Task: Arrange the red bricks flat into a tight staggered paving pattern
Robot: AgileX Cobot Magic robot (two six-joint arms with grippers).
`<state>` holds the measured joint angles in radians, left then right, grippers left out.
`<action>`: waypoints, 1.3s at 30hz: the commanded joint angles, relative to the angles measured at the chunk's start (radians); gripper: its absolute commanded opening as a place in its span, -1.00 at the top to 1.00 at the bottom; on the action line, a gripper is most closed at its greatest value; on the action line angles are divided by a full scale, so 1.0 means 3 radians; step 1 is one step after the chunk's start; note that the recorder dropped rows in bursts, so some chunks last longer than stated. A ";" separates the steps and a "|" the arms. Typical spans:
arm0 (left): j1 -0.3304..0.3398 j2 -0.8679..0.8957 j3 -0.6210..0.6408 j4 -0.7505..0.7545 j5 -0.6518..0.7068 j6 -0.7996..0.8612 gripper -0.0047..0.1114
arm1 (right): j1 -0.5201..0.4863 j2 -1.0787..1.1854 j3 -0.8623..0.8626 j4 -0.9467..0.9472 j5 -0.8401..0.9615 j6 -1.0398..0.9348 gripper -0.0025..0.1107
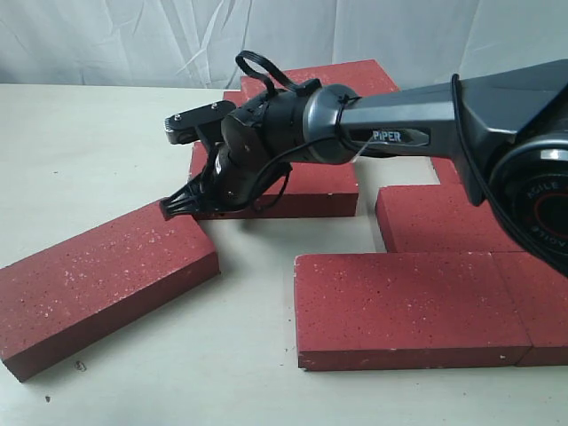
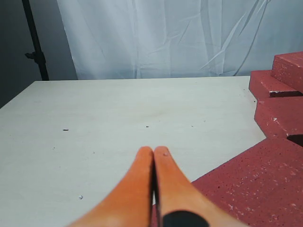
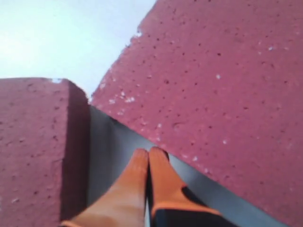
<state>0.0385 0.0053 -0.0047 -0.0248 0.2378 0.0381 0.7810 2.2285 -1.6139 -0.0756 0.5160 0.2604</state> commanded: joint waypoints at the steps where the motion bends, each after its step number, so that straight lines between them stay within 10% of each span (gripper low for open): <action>1: 0.0012 -0.0018 0.0016 0.0026 0.0004 -0.0020 0.92 | -0.0128 -0.0001 0.0011 -0.0320 0.0136 0.0344 0.97; 17: 0.0012 -0.0018 0.0016 0.0026 0.0004 -0.0020 0.92 | -0.0307 -0.0056 0.0011 -0.0081 0.0377 0.0313 0.97; 39: 0.0012 -0.0018 0.0016 0.0026 0.0004 -0.0020 0.92 | -0.0457 -0.0846 0.0011 0.1290 0.1436 -0.1308 0.97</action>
<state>0.0385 0.0053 -0.0047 -0.0212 0.2378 0.0381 0.6821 1.9947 -1.6139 0.2145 0.9099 -0.0529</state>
